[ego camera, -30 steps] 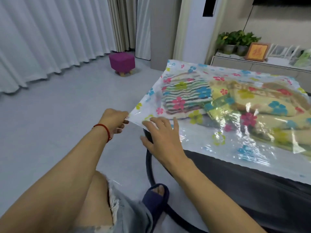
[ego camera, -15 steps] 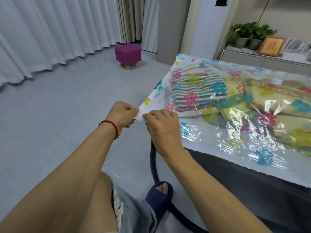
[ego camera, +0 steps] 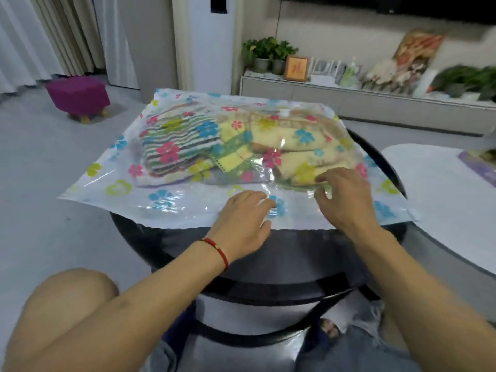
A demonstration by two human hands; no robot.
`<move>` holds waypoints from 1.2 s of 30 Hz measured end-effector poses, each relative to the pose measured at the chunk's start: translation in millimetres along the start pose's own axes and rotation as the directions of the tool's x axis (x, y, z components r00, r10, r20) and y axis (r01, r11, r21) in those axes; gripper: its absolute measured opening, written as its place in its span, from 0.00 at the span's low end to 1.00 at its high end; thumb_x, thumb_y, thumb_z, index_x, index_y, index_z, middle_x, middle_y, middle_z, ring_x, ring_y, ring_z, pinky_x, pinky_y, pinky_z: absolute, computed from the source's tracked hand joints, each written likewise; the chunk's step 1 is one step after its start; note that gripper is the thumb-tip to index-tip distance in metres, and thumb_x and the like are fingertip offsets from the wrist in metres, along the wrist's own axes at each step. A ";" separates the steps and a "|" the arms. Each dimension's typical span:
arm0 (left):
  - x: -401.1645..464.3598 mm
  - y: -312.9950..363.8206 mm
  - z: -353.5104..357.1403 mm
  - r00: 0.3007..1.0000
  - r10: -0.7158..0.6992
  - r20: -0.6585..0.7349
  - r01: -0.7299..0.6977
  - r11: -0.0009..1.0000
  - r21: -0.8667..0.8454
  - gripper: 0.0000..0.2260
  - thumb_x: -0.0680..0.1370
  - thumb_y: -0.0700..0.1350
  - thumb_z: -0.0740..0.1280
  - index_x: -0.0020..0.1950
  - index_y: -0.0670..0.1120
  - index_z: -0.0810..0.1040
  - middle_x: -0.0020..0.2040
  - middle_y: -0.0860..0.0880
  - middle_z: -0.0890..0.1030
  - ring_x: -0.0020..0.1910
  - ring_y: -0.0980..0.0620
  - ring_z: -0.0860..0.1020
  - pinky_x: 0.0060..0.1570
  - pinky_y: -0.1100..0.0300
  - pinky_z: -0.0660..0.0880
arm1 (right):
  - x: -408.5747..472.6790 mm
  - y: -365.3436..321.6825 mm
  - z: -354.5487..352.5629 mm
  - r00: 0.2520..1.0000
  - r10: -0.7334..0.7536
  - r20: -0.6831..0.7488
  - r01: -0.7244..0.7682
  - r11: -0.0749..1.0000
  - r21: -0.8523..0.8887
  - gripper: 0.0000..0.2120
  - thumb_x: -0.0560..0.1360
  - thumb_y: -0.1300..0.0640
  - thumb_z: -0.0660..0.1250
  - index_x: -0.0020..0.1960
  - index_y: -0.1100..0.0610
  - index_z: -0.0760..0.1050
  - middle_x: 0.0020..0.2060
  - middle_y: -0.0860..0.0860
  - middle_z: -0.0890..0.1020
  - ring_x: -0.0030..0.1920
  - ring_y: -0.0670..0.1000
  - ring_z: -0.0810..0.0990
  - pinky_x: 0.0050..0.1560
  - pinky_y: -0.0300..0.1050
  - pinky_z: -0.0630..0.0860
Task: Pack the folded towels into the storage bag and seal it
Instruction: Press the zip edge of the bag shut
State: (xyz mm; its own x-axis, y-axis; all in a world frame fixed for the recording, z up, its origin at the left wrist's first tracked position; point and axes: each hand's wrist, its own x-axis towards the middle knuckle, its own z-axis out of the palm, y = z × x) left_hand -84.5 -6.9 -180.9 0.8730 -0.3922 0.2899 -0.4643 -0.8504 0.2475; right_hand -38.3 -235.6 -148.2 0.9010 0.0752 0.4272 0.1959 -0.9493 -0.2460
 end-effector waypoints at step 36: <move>130.7 193.5 76.8 0.910 0.384 -0.158 -0.355 0.917 0.182 0.10 0.66 0.41 0.76 0.35 0.43 0.75 0.31 0.46 0.76 0.31 0.43 0.74 0.35 0.54 0.68 | -22.5 161.9 -62.0 0.695 0.512 0.506 -0.711 0.596 0.374 0.12 0.73 0.55 0.70 0.34 0.60 0.75 0.28 0.54 0.74 0.28 0.51 0.68 0.29 0.43 0.65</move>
State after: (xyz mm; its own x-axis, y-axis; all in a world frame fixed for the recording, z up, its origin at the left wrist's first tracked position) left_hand -48.7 -249.6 -166.1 0.5925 -0.6276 0.5050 -0.7085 -0.7043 -0.0441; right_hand -50.8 -410.0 -143.8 0.9219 -0.2789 -0.2688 -0.3790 -0.5051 -0.7754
